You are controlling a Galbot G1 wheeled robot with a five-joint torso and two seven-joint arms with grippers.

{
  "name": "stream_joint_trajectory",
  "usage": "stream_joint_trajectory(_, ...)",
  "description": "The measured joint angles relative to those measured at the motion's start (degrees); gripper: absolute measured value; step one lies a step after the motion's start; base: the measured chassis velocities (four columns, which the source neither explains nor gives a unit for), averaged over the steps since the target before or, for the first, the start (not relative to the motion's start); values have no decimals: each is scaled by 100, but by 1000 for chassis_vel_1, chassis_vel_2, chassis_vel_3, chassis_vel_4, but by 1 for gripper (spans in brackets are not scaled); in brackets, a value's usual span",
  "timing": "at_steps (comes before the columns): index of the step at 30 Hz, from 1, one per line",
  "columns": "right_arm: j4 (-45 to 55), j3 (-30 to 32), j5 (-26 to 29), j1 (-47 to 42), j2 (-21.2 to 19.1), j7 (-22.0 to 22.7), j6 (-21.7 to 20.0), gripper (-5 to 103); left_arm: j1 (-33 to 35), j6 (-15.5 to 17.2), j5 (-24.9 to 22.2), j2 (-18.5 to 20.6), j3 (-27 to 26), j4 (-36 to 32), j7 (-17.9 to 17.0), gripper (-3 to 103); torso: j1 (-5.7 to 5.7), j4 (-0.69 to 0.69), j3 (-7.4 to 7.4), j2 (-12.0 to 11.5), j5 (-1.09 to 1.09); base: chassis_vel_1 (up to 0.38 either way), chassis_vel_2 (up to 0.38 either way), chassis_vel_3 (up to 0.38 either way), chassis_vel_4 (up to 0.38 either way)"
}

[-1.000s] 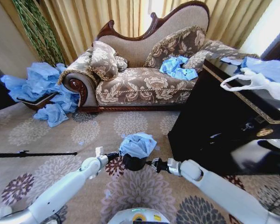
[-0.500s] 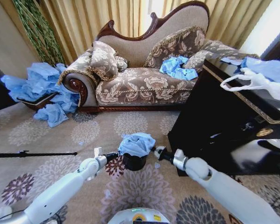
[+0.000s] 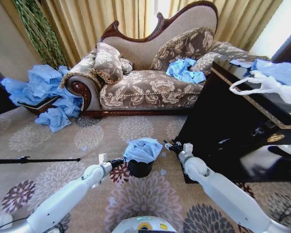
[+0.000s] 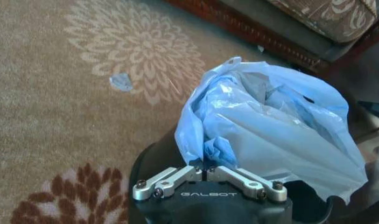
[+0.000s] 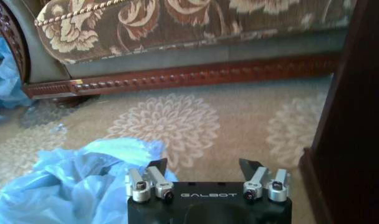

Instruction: Place a garbage bag over the trash bin.

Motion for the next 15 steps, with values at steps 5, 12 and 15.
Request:
stream_joint_trajectory(5,138,14,366,10,89,73,-81,92,0,-2,-2,-15,0,20,-2,0,0,1,0,0,0,0,0,0,0)
stream_joint_trajectory(12,-13,-112,648,230,331,144,-163,100,33,-12,-2,-12,-10,6,-4,0,0,2,0,0,-2,0,0,0,0)
stream_joint_trajectory(15,-288,-217,528,310,438,107,-159,100,16,-14,-12,0,-10,-9,-4,0,0,1,0,0,0,0,0,0,0)
